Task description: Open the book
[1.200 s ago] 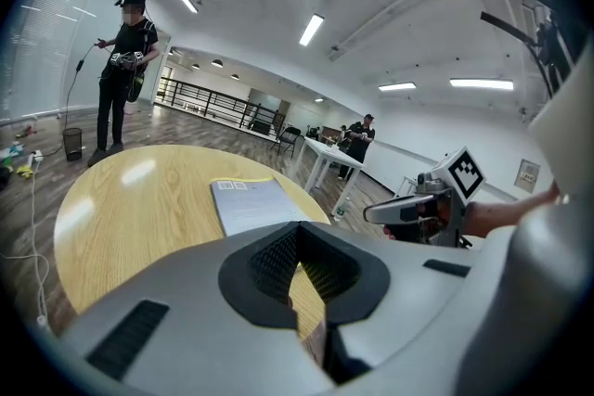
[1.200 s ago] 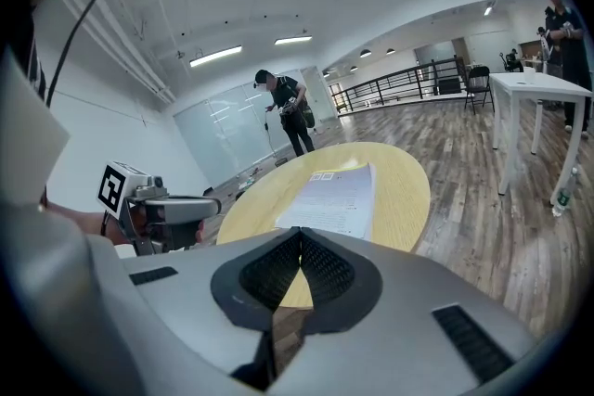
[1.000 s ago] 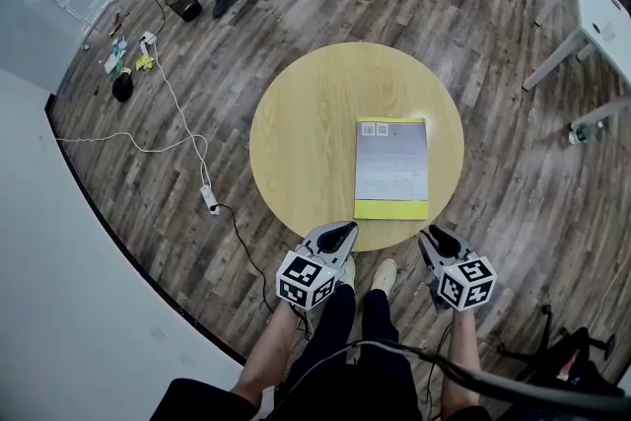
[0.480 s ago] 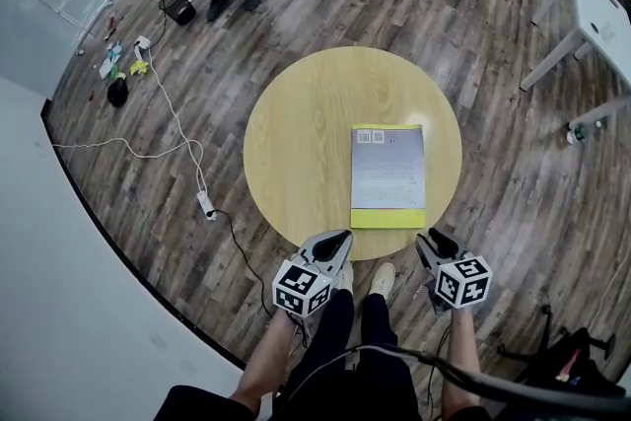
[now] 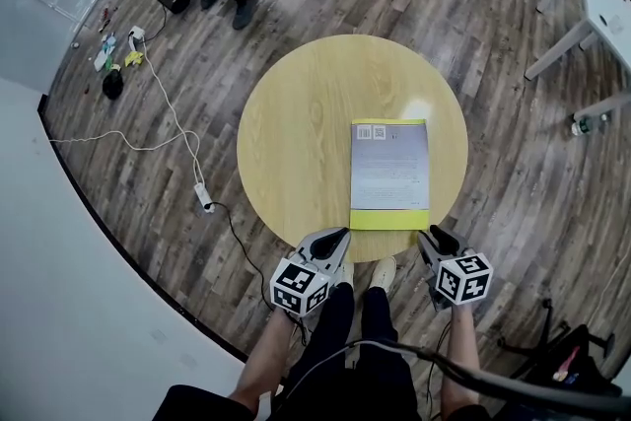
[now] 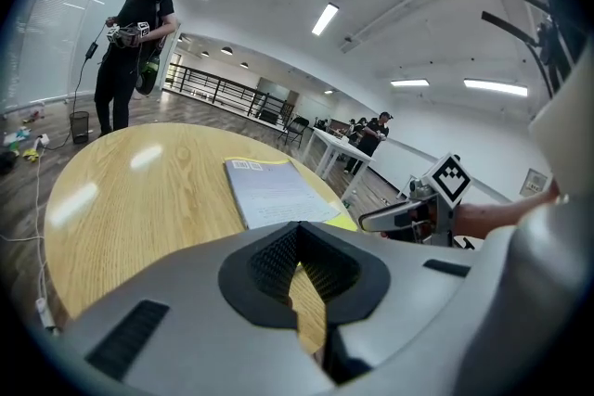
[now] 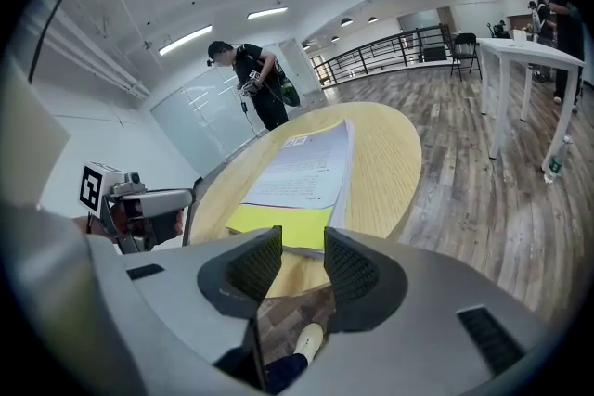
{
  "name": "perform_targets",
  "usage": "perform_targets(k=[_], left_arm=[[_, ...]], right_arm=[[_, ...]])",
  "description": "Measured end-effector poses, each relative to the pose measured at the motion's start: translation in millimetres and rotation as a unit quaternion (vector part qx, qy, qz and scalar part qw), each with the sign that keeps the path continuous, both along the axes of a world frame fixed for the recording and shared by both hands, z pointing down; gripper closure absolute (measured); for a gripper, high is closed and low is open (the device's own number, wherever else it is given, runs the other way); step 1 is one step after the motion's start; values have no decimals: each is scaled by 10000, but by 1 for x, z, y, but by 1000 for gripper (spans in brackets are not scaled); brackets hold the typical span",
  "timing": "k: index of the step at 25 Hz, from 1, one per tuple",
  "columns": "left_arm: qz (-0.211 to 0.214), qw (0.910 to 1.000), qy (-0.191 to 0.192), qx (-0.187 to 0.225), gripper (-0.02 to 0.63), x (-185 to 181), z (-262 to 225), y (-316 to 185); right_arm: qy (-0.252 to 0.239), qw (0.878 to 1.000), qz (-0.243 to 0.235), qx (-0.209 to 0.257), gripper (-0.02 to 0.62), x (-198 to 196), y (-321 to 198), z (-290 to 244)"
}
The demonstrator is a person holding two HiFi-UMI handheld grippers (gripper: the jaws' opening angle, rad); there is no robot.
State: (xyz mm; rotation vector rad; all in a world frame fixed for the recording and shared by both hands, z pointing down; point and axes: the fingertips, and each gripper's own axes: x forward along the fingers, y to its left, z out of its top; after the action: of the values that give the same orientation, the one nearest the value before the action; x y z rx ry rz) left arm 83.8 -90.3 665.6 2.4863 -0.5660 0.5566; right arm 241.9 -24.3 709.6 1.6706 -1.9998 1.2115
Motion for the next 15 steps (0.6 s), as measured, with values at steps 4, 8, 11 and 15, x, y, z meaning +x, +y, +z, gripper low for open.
perform_targets(k=[4, 8, 11, 15], left_arm=[[-12, 10000, -43, -79, 607, 0, 9, -3], [-17, 9999, -64, -125, 607, 3, 15, -5], [-13, 9999, -72, -142, 607, 5, 17, -6], [-23, 9998, -83, -152, 607, 4, 17, -7]], right_arm=[[-42, 10000, 4, -65, 471, 2, -2, 8], [-79, 9999, 32, -95, 471, 3, -3, 14], [-90, 9999, 40, -105, 471, 2, -2, 16], [-67, 9999, 53, -118, 471, 2, -3, 16]])
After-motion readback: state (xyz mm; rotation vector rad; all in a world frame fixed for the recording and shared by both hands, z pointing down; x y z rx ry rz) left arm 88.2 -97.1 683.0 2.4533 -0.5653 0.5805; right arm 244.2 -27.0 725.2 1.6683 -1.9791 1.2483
